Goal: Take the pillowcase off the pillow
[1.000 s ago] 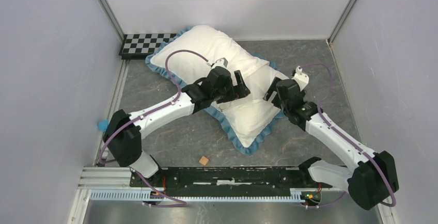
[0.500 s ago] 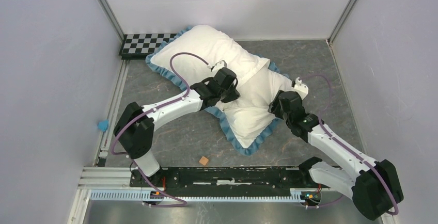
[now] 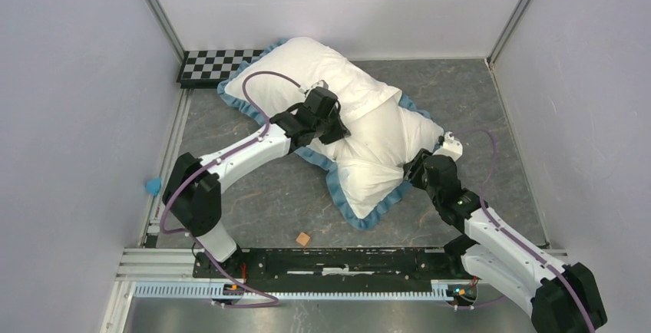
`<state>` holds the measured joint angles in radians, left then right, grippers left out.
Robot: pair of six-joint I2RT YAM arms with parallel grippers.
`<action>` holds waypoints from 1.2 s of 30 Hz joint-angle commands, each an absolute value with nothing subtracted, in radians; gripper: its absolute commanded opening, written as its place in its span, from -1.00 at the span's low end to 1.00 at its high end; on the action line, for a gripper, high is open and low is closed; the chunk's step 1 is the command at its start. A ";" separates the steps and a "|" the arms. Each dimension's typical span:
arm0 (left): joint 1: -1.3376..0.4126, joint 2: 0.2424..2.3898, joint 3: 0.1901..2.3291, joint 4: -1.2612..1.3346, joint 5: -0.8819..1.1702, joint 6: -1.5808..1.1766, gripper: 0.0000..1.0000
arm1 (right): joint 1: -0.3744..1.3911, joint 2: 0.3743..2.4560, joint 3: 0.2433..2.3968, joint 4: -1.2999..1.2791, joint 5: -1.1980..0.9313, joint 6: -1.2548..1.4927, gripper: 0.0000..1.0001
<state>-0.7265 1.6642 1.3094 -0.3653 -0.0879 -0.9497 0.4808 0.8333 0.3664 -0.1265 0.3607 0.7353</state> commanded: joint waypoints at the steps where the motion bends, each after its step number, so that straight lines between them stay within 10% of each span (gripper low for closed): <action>1: -0.638 1.557 1.384 -0.351 -0.198 -0.865 -0.95 | 0.455 0.837 0.289 -0.224 0.348 0.668 0.00; 17: -0.620 1.380 1.299 -0.377 -0.142 -0.802 -0.95 | 0.406 0.826 0.301 -0.089 0.161 0.498 -0.20; 23: -0.621 1.349 1.222 -0.316 -0.031 -0.792 -0.95 | 0.406 0.808 0.314 -0.041 0.095 0.497 -0.68; 26: -0.622 1.354 1.221 -0.269 0.234 -0.623 -0.20 | 0.405 0.816 0.316 -0.008 0.020 0.479 -0.95; 31: -0.699 1.242 1.181 -0.405 0.034 -0.623 0.64 | 0.406 0.818 0.323 0.028 0.003 0.487 -1.00; 36: -0.807 1.197 1.160 -0.459 0.021 -0.720 0.82 | 0.406 0.797 0.318 0.055 -0.042 0.472 -1.00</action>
<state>-0.7277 1.2217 1.1709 -0.4221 0.0540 -0.6952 0.4103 0.8146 0.3103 0.0502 -0.0181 0.5129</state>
